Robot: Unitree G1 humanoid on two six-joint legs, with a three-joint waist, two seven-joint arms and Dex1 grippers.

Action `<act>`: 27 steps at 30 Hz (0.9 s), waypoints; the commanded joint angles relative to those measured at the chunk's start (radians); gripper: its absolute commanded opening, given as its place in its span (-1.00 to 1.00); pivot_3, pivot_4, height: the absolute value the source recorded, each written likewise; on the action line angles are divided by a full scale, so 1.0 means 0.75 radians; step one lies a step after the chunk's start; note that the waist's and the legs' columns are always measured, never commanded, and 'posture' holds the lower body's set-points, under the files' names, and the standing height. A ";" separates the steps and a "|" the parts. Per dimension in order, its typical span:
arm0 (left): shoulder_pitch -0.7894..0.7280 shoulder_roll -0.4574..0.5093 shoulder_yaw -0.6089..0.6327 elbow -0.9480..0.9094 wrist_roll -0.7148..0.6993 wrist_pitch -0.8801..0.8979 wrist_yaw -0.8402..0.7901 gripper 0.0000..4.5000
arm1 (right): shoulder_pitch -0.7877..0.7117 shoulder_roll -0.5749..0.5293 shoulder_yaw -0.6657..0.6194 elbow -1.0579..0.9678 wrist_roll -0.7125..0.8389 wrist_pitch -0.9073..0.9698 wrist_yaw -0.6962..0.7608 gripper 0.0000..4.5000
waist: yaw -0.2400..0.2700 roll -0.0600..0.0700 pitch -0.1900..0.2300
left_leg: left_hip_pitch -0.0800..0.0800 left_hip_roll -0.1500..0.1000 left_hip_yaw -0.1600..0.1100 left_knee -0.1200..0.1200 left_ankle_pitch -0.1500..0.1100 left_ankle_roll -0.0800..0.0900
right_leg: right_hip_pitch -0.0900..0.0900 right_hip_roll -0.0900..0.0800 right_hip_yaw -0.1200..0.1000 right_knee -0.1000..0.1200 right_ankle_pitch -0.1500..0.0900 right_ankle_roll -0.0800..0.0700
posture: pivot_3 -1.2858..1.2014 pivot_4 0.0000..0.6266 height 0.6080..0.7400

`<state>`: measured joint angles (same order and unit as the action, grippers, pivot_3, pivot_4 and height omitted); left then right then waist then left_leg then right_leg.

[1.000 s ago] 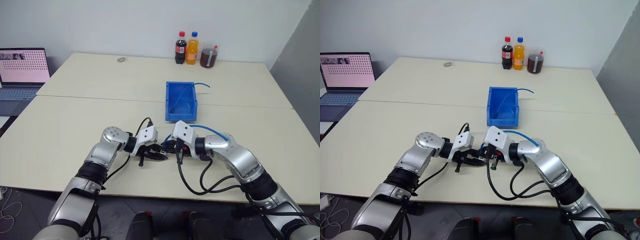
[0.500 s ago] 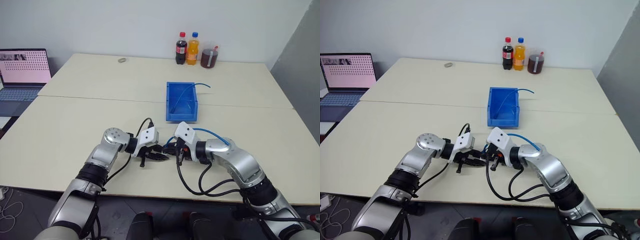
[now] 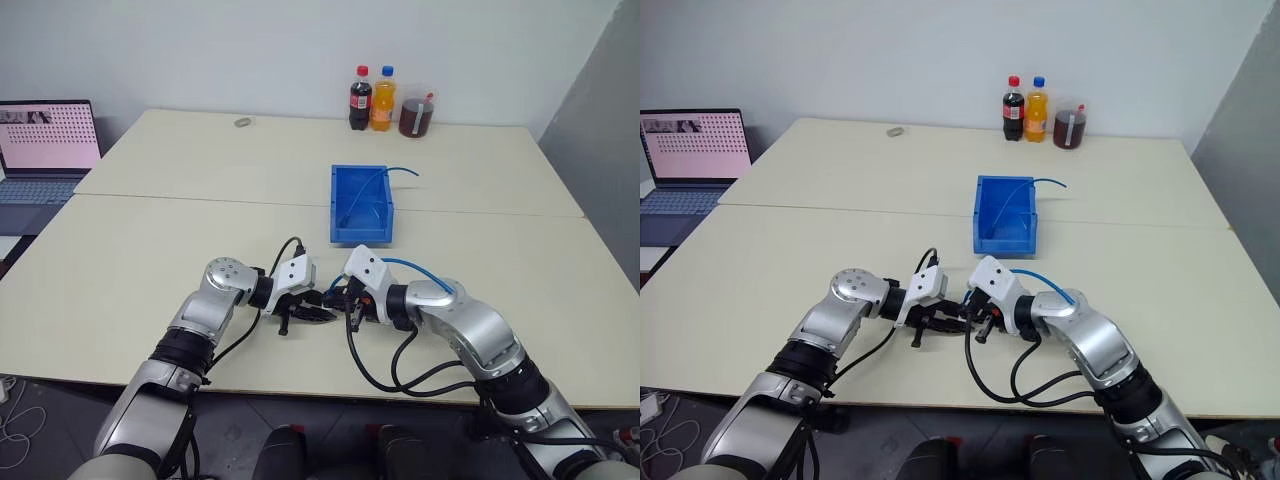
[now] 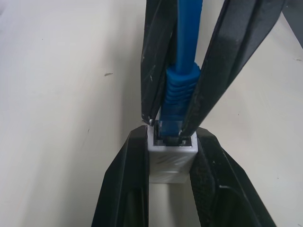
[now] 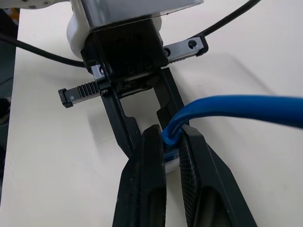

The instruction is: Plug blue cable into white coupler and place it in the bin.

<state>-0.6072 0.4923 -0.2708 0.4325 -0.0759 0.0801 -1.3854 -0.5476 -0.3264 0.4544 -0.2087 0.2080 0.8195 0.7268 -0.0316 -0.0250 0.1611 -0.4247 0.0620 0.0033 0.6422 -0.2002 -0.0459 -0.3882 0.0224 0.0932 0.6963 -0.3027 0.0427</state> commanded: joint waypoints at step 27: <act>0.134 0.080 0.252 -0.328 -0.189 0.189 0.267 1.00 | -0.101 -0.013 -0.322 -0.171 0.110 0.042 -0.018 -0.95 | -0.002 0.002 0.001 | -0.014 0.001 0.003 -0.016 0.000 0.000 | -0.023 0.002 0.003 0.000 -0.003 -0.006 | 0.03 -0.52 1.00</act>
<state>-0.4918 0.5413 -0.1297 0.2393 -0.1904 0.2031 -1.2285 -0.5862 -0.3350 0.2810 -0.2838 0.2567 0.8397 0.7264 -0.0331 -0.0237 0.1620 -0.4354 0.0627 0.0053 0.6299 -0.2001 -0.0461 -0.4053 0.0236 0.0951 0.6964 -0.3051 0.0384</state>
